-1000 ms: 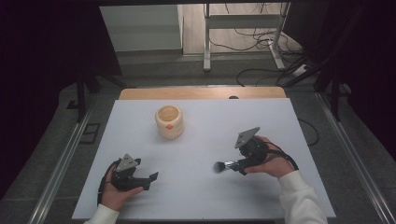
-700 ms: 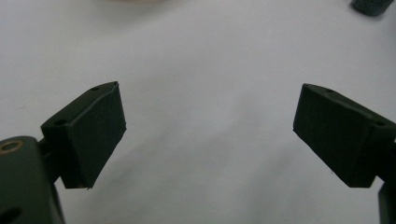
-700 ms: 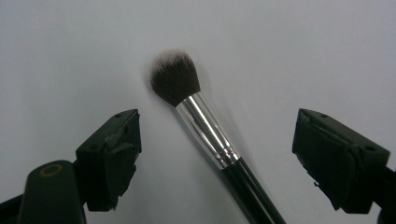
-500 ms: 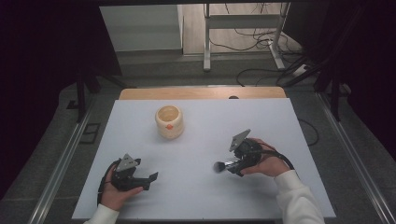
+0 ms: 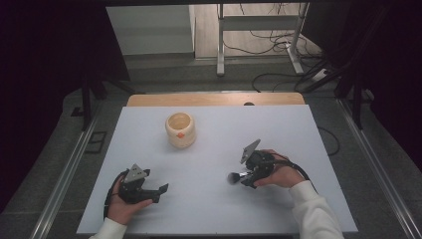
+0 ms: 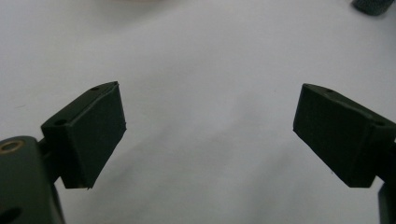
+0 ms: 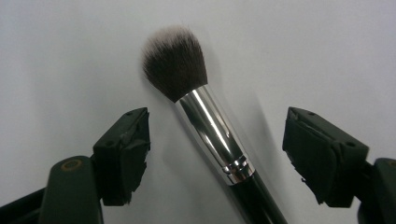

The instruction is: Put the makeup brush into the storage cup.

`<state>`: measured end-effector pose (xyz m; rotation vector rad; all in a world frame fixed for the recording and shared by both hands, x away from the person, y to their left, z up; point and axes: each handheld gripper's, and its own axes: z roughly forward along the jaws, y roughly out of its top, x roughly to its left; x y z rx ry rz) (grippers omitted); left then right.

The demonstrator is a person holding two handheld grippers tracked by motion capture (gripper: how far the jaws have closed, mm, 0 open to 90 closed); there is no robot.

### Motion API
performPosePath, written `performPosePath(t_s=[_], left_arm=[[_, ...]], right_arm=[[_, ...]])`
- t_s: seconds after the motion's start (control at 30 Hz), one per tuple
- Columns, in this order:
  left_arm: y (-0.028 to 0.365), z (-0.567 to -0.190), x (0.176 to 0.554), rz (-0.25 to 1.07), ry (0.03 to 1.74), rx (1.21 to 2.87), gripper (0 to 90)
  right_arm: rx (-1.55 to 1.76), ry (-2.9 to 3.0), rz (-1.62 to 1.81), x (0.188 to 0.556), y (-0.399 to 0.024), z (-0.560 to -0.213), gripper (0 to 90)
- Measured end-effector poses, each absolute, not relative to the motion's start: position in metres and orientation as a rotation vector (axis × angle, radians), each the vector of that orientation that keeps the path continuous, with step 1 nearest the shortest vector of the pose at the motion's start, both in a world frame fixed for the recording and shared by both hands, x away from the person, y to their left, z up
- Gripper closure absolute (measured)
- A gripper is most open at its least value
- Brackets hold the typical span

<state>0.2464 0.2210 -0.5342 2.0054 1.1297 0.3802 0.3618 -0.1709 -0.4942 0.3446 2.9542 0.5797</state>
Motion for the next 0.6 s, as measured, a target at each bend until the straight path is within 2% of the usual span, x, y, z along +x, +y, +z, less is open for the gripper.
performPosePath(t_s=[0.33,0.6], left_arm=[[0.2214,-0.5341,0.2462,0.381,1.129,2.007,10.1],[0.2221,-0.533,0.2458,0.388,1.134,1.997,10.3]], right_arm=[[0.336,2.958,0.552,0.3652,-0.1693,-0.4997,28.9],[0.314,2.999,0.555,0.3658,-0.1689,-0.5019,41.9]])
